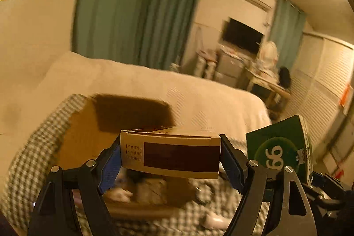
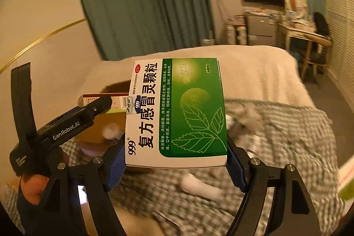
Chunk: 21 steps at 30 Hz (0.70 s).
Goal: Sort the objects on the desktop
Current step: 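Carry both medicine boxes into the cardboard box and release them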
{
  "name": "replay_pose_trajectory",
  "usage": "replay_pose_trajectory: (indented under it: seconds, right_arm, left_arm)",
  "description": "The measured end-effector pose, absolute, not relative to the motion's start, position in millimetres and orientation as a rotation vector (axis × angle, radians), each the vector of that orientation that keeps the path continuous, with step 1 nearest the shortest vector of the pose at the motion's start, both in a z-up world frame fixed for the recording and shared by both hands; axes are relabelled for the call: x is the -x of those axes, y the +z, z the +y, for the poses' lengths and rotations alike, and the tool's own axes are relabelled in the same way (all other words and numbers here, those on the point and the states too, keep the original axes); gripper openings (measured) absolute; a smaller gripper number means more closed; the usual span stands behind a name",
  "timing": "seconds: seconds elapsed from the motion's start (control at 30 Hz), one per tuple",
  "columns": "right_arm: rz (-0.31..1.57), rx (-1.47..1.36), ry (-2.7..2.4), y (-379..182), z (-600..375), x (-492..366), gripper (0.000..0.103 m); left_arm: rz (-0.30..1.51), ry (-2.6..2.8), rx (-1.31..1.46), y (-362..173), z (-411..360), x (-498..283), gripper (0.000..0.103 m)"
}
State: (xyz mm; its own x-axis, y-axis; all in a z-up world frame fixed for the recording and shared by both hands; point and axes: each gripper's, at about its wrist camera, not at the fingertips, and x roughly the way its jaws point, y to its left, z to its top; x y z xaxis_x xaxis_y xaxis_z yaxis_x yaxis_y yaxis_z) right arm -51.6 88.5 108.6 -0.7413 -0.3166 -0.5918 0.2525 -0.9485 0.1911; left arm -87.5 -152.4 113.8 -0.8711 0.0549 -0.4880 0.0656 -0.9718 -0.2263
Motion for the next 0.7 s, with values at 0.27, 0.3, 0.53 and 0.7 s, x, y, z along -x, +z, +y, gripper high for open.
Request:
replay_pose_trajectory:
  seconds: [0.27, 0.3, 0.53, 0.7]
  right_arm:
    - [-0.028, -0.931, -2.535, 103.7, -6.8, 114.6, 0.076]
    - [-0.009, -0.938, -2.526, 100.9, -16.4, 122.1, 0.076]
    - [0.031, -1.035, -2.497, 66.6, -57.7, 176.6, 0.076]
    - [-0.048, -1.061, -2.486, 59.4, -59.9, 190.5, 0.080]
  left_arm:
    - [0.433, -2.783, -0.823, 61.6, -220.8, 114.7, 0.082]
    - [0.455, -2.773, -0.854, 51.4, -224.9, 119.8, 0.082]
    - [0.408, -2.768, -0.932, 26.1, -224.5, 134.8, 0.082]
    - [0.319, -2.754, -0.972, 27.9, -210.9, 136.1, 0.090]
